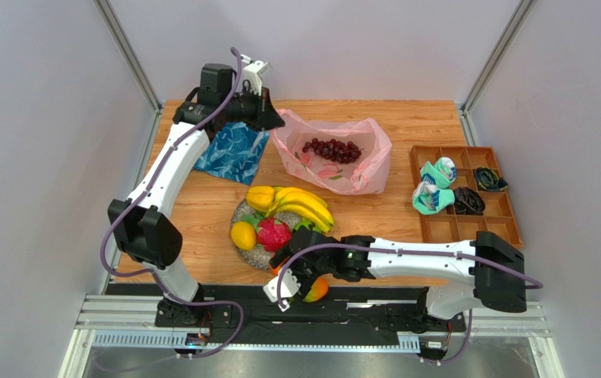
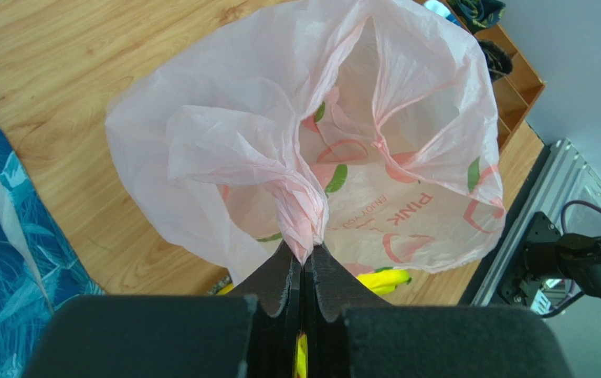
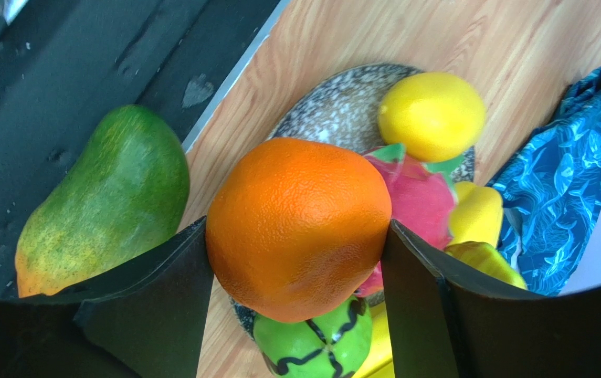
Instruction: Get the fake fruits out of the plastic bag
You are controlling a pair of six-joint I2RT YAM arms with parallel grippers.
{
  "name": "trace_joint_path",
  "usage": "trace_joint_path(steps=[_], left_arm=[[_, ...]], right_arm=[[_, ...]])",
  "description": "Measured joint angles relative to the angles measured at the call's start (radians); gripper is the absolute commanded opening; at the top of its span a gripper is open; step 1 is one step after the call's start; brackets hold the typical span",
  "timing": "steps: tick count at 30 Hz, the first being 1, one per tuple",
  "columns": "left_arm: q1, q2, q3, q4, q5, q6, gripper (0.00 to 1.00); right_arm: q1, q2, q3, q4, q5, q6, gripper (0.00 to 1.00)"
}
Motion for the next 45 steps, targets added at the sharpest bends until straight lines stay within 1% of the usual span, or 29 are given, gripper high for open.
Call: trace_joint_path(steps=[8, 13, 18, 21, 22, 24, 25, 27, 32, 36, 40, 45], left_arm=[[0.000, -0.085, -0.101, 0.004, 0.015, -0.001, 0.02], [0.000, -0.121, -0.153, 0.009, 0.023, -0.005, 0.02], [0.000, -0.139, -0.183, 0.022, 0.034, -0.008, 0.01], [0.000, -0.144, -0.204, 0.034, 0.041, -0.013, 0.01], [0.000, -0.144, -0.208, 0.037, 0.043, -0.016, 0.01], [0.000, -0.144, -0.220, 0.043, 0.050, -0.024, 0.01], [0.000, -0.144, -0.223, 0.044, 0.053, -0.029, 0.01], [0.000, -0.144, -0.225, 0.049, 0.060, -0.034, 0.01], [0.000, -0.144, -0.225, 0.056, 0.071, -0.039, 0.01], [0.000, -0.144, -0.225, 0.055, 0.079, -0.038, 0.01], [0.000, -0.145, -0.225, 0.051, 0.087, -0.038, 0.01], [0.000, -0.157, -0.225, 0.023, 0.099, -0.024, 0.00]], right_arm=[[0.043, 0.053, -0.102, 0.111, 0.061, -0.085, 0.51], [0.045, 0.116, -0.103, 0.172, 0.119, -0.098, 0.51], [0.045, 0.192, -0.073, 0.231, 0.197, -0.103, 0.52], [0.047, 0.210, -0.068, 0.262, 0.220, -0.102, 0.54], [0.047, 0.211, -0.068, 0.266, 0.224, -0.101, 0.60], [0.047, 0.215, -0.068, 0.274, 0.231, -0.101, 0.69], [0.047, 0.217, -0.068, 0.278, 0.237, -0.100, 0.83], [0.048, 0.222, -0.068, 0.288, 0.249, -0.097, 1.00], [0.039, 0.248, -0.068, 0.287, 0.303, -0.096, 1.00], [0.033, 0.236, -0.053, 0.238, 0.309, -0.077, 1.00], [0.033, 0.195, -0.016, 0.156, 0.314, -0.042, 1.00], [0.033, 0.101, 0.029, 0.058, 0.318, -0.006, 1.00]])
